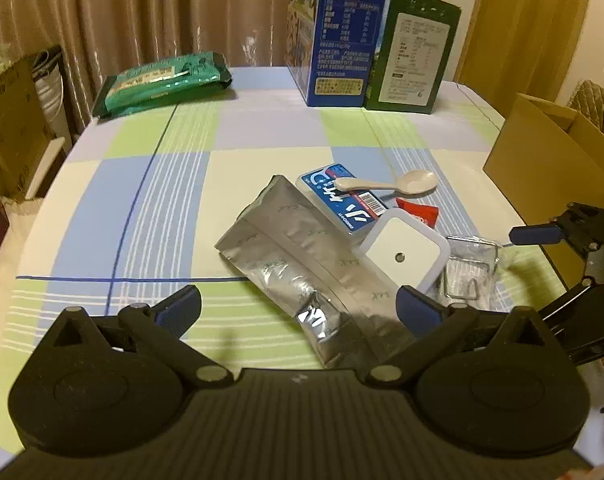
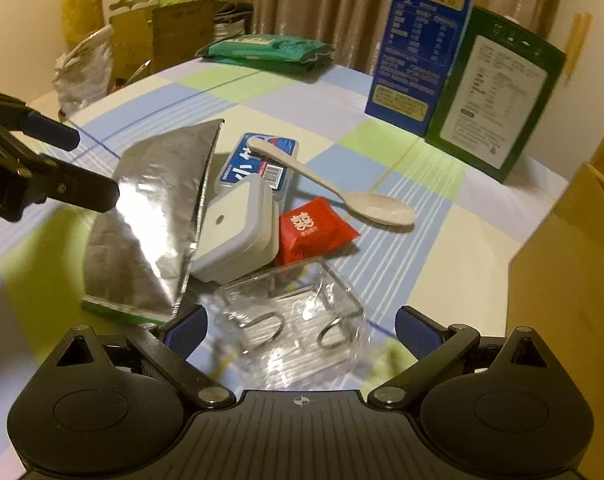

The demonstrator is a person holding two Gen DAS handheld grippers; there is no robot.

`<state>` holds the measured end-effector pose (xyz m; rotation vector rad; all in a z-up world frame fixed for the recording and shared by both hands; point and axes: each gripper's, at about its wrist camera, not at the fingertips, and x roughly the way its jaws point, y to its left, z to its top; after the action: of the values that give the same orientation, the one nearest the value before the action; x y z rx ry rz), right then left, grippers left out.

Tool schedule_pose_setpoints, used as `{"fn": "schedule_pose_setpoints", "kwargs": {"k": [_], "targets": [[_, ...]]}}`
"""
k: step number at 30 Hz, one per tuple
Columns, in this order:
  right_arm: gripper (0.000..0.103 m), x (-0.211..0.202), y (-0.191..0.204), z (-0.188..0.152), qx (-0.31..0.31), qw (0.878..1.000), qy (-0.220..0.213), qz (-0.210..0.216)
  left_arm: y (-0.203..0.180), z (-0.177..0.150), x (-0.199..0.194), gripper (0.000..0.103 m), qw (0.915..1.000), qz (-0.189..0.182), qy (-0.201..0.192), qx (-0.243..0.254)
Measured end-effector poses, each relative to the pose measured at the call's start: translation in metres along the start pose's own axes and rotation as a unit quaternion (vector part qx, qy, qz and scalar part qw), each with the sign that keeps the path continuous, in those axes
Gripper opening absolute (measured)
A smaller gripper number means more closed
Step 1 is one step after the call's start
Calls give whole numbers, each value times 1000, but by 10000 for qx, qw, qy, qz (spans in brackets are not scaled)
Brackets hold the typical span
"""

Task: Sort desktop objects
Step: 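Grasp the clear plastic tray with the right tool while the left tool grasps the silver foil bag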

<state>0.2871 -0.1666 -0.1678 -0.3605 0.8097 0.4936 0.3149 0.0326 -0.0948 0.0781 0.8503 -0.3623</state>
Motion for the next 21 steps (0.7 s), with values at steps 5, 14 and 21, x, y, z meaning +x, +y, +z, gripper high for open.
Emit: {"fn": "schedule_pose_setpoints", "kwargs": {"k": [5,14,21], "targets": [[98,12,-5,3,-61,9996,-62,257,0,4,13,102,9998,-104,98,-140],[71,16,-6,5,115,9990,32,439,-7,13,38,102,9991,-121,175,-373],[70,10,0,4,350,9976,170,568,-10,15,53,99,9985,21,342,-422]]}}
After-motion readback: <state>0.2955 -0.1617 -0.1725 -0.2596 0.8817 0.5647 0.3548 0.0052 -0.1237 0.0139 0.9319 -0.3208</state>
